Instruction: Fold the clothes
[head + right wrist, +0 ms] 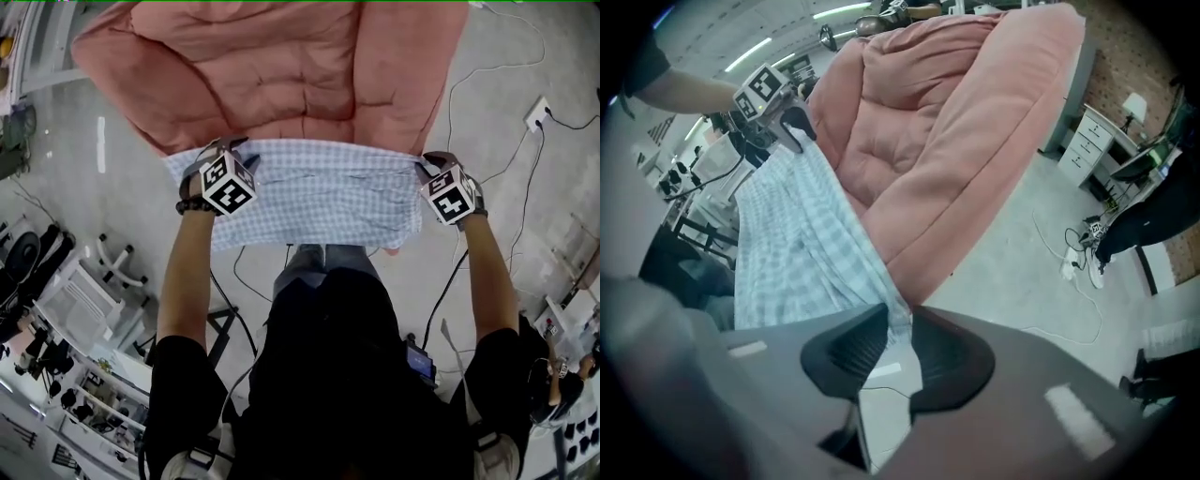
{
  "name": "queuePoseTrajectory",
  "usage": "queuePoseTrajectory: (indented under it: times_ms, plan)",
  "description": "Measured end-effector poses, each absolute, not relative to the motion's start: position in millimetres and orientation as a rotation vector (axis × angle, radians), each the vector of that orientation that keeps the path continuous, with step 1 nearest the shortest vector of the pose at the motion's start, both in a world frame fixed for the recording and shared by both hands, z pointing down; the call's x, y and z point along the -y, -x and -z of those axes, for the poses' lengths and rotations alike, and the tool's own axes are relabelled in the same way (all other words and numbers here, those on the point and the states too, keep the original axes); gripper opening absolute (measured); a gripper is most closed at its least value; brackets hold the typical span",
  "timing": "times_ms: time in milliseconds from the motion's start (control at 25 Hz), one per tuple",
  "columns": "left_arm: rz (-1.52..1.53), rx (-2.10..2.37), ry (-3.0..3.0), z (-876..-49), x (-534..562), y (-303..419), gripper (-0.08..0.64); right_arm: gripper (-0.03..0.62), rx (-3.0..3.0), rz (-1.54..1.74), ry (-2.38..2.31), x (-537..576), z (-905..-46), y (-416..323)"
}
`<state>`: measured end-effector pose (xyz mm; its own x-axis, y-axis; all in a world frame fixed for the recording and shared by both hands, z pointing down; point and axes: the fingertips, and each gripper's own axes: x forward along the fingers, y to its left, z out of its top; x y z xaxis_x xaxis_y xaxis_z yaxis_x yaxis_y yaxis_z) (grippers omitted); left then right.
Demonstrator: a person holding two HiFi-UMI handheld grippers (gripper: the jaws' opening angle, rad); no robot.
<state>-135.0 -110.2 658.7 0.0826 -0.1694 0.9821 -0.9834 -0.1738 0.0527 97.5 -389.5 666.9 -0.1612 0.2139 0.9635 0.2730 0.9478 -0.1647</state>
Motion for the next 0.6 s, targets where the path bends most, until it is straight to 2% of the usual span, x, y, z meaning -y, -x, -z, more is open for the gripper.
queuePoseTrajectory:
  times_ms: [160,520,600]
  plan:
    - [-1.196,1.177,-1.495,-659.0,106.7,139.8,0.193,0.054,1.744,0.091,0.372,390.8,-667.0,-102.9]
    - [-1.269,1.025,-1.52,-676.5,100.2,133.2,0.213,0.046,1.764,0.145,0.342,386.7,-663.4,-109.1]
    - [-1.298,0.999,-1.529,-677.5,100.8,131.3,0.171,0.046,1.77,0.152,0.337,387.6,-661.9,-107.9]
